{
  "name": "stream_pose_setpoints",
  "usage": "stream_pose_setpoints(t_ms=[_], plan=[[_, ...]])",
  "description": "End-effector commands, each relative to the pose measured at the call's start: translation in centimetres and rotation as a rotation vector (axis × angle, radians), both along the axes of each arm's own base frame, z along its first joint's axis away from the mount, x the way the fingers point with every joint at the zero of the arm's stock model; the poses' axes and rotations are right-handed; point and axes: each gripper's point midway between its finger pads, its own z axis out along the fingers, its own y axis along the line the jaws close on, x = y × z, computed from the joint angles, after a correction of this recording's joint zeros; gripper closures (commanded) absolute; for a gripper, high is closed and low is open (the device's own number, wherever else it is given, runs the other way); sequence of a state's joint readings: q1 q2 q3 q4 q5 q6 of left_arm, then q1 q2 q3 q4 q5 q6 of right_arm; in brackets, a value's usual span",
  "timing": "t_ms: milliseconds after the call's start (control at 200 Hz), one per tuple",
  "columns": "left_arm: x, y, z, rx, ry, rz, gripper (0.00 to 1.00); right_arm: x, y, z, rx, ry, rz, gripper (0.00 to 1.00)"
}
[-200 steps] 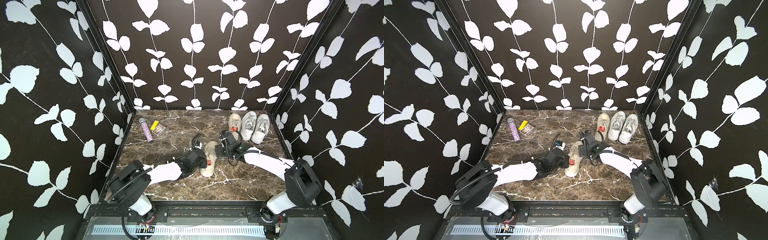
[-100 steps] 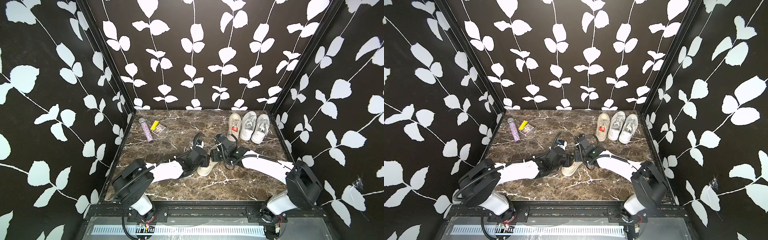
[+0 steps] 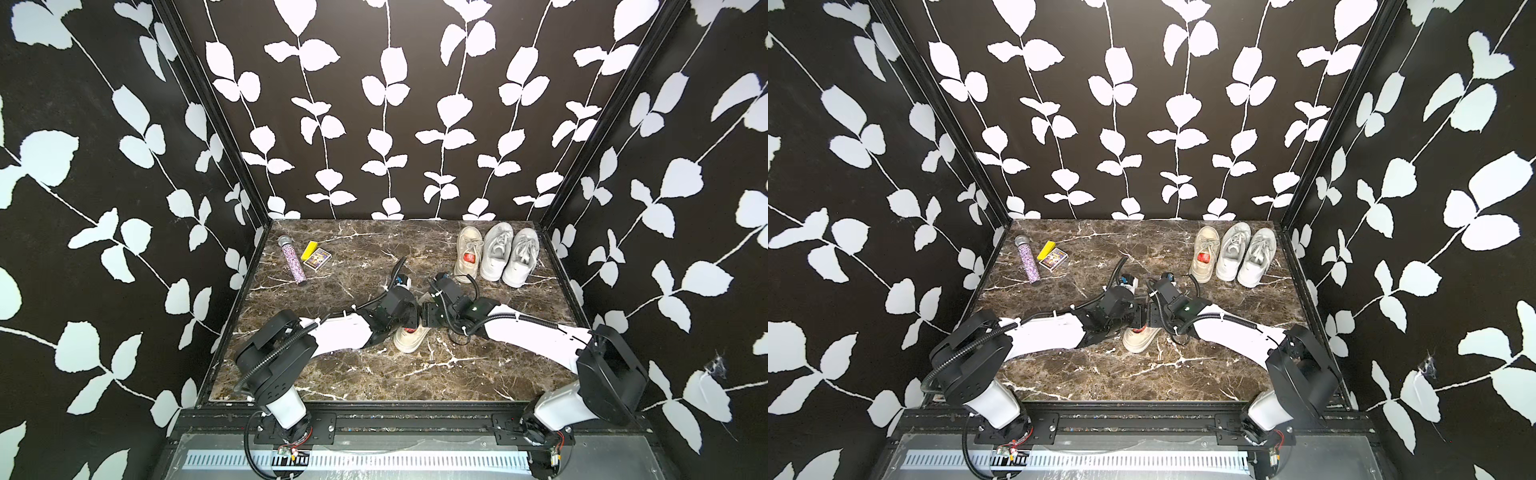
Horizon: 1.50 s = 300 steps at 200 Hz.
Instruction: Remove the insole from the shoe
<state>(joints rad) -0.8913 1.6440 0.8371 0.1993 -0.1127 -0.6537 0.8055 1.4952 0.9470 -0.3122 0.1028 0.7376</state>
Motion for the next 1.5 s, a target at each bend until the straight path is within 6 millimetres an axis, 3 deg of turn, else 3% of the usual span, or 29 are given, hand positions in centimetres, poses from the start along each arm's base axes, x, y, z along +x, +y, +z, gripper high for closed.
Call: stream_pose_setpoints(t_ms=[0, 410, 455, 550, 660, 765, 795, 930, 1105, 1496], plan=[[0.7, -0.3, 1.0, -0.019, -0.011, 0.009, 0.58, -0.6, 1.1, -0.4, 0.035, 0.027, 0.006, 0.32], [1.0, 0.0, 1.8, -0.053, -0.021, 0.021, 0.68, -0.9, 2.4, -2.5, 0.013, 0.066, 0.024, 0.31], [1.1, 0.1, 1.8, -0.062, -0.024, 0.028, 0.69, -0.9, 2.1, -3.8, -0.024, 0.084, 0.009, 0.33], [1.3, 0.4, 1.7, -0.065, -0.017, 0.044, 0.74, -0.6, 1.0, -4.0, -0.051, 0.055, -0.032, 0.41], [1.6, 1.1, 1.6, -0.058, -0.013, 0.069, 0.79, -0.6, -0.6, -4.3, -0.119, 0.043, -0.06, 0.63], [1.8, 1.9, 1.3, -0.047, -0.012, 0.093, 0.84, -0.6, -1.5, -4.4, -0.163, 0.042, -0.069, 0.76], [1.8, 2.1, 1.3, -0.043, -0.012, 0.103, 0.86, -0.6, -1.6, -3.3, -0.152, 0.019, -0.073, 0.78], [1.8, 4.1, 1.0, -0.015, -0.013, 0.183, 0.94, -0.5, -2.1, -2.8, -0.156, -0.011, -0.066, 0.85], [1.6, 5.7, 1.4, -0.006, -0.031, 0.23, 0.96, -0.1, -2.8, -2.8, -0.148, -0.021, -0.067, 0.91], [0.5, 6.5, 1.0, -0.02, -0.011, 0.236, 0.98, 1.1, -2.9, -3.7, -0.132, 0.001, -0.076, 0.92]])
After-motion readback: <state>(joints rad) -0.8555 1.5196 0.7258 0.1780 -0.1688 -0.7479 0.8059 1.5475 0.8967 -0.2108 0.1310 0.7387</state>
